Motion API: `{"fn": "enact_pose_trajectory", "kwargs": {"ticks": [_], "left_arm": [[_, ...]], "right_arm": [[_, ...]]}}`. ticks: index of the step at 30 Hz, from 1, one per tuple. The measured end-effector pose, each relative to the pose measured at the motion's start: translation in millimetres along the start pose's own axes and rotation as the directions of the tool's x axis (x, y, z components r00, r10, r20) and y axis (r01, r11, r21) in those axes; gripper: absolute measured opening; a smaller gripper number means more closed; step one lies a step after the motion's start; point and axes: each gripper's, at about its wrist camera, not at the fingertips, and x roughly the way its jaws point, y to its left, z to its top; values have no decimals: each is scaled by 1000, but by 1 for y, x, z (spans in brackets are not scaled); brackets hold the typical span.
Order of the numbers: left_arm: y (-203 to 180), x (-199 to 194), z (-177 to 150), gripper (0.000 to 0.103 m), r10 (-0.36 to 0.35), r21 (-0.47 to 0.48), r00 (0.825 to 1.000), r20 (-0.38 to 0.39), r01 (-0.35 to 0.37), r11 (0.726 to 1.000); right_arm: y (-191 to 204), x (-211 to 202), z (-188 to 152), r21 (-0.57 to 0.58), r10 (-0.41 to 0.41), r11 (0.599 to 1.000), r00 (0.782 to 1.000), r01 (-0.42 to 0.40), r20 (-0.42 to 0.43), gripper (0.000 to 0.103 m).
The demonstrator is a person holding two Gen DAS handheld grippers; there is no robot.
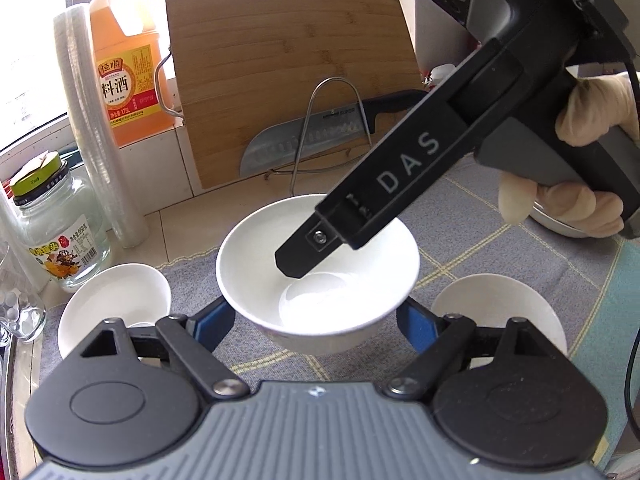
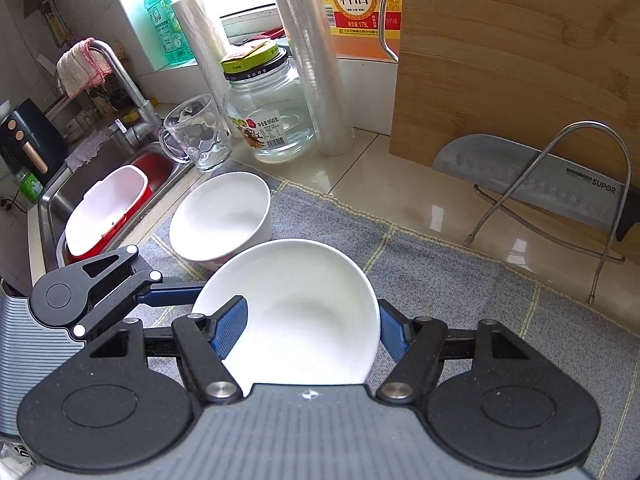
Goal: Organize plates and bowls
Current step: 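Lift the bowl with the right tool and carry it over the pink-flower bowl, then lower the held bowl into the pink-flower bowl with the right tool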
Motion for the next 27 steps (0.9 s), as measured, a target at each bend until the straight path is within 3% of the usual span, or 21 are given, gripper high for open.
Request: {"fn": "enact_pose_trajectory", "kwargs": {"ticks": [14,27], "left_arm": [[-34,-32,1,87,-55,44,998,21,54,998],[-65,-38,0,87,-133,84,991,26,130,988]], "right_arm": [[14,-53,-35,21,-27,999,998,26,53,75],[11,-85,-75,81,-74,994,994,68,79,76]]}}
